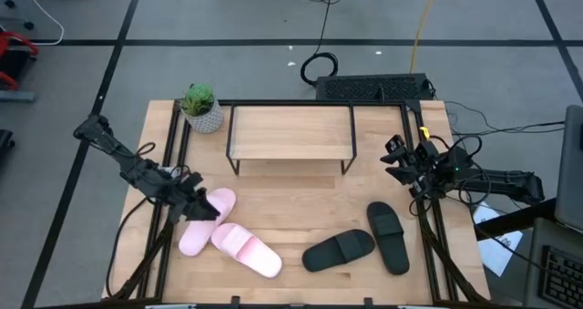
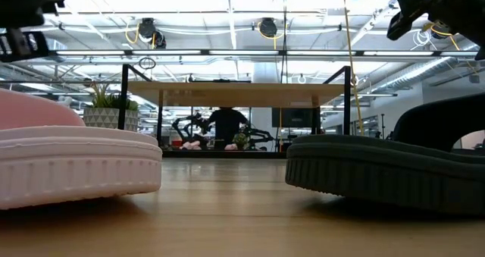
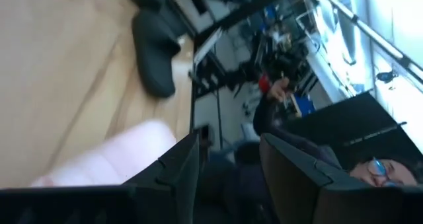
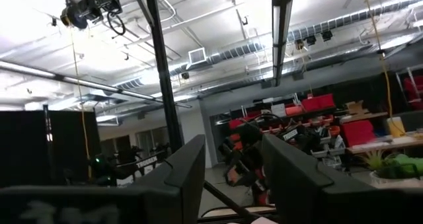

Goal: Pick and place slides into the shelf
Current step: Put the left pink slipper on the shelf

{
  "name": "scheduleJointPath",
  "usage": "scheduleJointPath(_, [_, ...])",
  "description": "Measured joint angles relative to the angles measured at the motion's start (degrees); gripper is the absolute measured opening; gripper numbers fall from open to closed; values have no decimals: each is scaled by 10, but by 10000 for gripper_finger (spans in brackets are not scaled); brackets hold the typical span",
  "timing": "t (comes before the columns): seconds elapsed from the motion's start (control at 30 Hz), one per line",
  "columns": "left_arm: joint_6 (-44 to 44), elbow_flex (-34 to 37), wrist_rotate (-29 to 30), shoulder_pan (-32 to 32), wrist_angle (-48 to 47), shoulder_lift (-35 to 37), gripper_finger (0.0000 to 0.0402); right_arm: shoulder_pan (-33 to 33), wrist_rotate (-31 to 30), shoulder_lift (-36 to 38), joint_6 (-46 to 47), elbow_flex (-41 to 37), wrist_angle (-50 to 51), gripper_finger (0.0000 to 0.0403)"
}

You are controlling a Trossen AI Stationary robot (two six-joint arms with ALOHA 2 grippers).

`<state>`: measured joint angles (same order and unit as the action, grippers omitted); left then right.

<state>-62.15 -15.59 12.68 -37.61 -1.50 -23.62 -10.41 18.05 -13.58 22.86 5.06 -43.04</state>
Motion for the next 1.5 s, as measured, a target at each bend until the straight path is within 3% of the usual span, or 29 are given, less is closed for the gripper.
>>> scheduleJointPath(0.17, [19, -1, 59, 1, 4, 0, 159, 0, 0, 0, -32, 0, 0, 141])
scheduleJointPath(0.27, [77, -29, 98, 1, -7, 0, 159, 0, 0, 0, -38, 0, 0, 141])
scheduleJointPath(0.47, [344, -183, 130, -13, -18, -28, 159, 0, 0, 0, -52, 0, 0, 141])
scheduleJointPath(0.57, [396, -287, 165, -35, -134, -79, 159, 0, 0, 0, -55, 0, 0, 141])
scheduleJointPath(0.63, [366, -358, 210, -50, -258, -128, 159, 0, 0, 0, -58, 0, 0, 141])
scheduleJointPath(0.73, [240, -459, 246, -66, -469, -221, 158, 0, -1, 0, -66, 0, 0, 141])
scheduleJointPath(0.87, [57, -555, 222, -80, -716, -355, 158, 0, -1, 0, -90, 0, 0, 141])
scheduleJointPath(0.97, [-58, -593, 184, -91, -841, -433, 158, 0, -17, 0, -91, 0, 0, 141])
scheduleJointPath(1.2, [-159, -596, 89, -129, -866, -563, 158, 0, -20, 0, -94, 0, 0, 141])
scheduleJointPath(1.5, [-169, -596, 64, -169, -887, -706, 158, 0, -18, 0, -104, 0, 0, 141])
